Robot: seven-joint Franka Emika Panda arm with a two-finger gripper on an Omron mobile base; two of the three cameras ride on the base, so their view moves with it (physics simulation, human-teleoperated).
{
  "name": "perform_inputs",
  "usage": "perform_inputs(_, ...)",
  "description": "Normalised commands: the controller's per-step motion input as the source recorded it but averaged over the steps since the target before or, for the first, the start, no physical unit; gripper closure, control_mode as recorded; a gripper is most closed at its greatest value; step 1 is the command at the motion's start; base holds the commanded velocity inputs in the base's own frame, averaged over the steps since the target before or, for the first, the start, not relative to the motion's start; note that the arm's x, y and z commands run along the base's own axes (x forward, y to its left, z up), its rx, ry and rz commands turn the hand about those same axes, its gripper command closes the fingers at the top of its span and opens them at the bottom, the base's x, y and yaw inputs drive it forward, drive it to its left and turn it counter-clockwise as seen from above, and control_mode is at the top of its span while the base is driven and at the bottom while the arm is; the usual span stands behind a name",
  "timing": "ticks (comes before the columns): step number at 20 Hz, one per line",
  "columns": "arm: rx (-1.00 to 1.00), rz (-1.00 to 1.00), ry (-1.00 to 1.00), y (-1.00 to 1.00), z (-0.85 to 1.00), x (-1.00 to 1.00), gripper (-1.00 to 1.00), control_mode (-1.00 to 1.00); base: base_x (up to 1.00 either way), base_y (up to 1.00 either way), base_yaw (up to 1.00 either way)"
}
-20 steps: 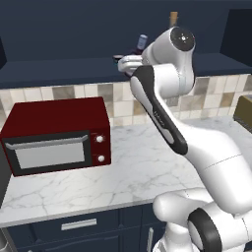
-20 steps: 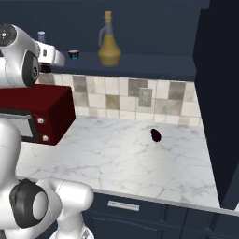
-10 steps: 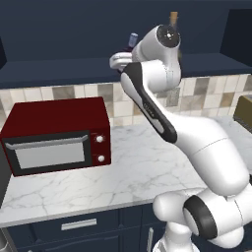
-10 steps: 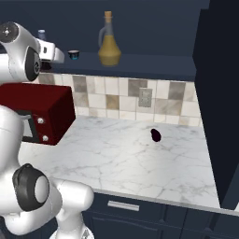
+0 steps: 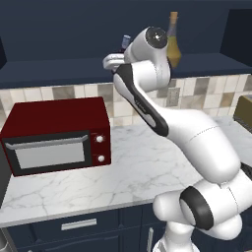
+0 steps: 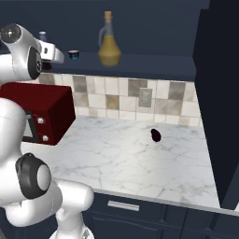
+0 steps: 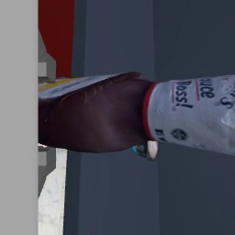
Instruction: Pick the oil and vinegar bottle and condiment bottle from the counter and place them in the cabinet.
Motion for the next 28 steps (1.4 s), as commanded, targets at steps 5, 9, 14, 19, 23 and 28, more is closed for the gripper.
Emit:
perform_inputs(5,0.00,0.00,0.00,0.13,-0.19,0.16,1.00,-1.00,0.00,0.00,0.00)
perform_inputs(9,0.00,0.00,0.00,0.10,-0.09,0.18,1.00,-1.00,0.00,0.00,0.00)
perform_inputs(14,0.00,0.00,0.00,0.06,0.00,0.19,1.00,-1.00,0.00,0.00,0.00)
perform_inputs(19,0.00,0.00,0.00,0.04,0.00,0.24,1.00,-1.00,0.00,0.00,0.00)
perform_inputs(23,0.00,0.00,0.00,0.03,0.00,0.27,1.00,-1.00,0.00,0.00,0.00)
perform_inputs(28,0.00,0.00,0.00,0.03,-0.04,0.30,1.00,-1.00,0.00,0.00,0.00)
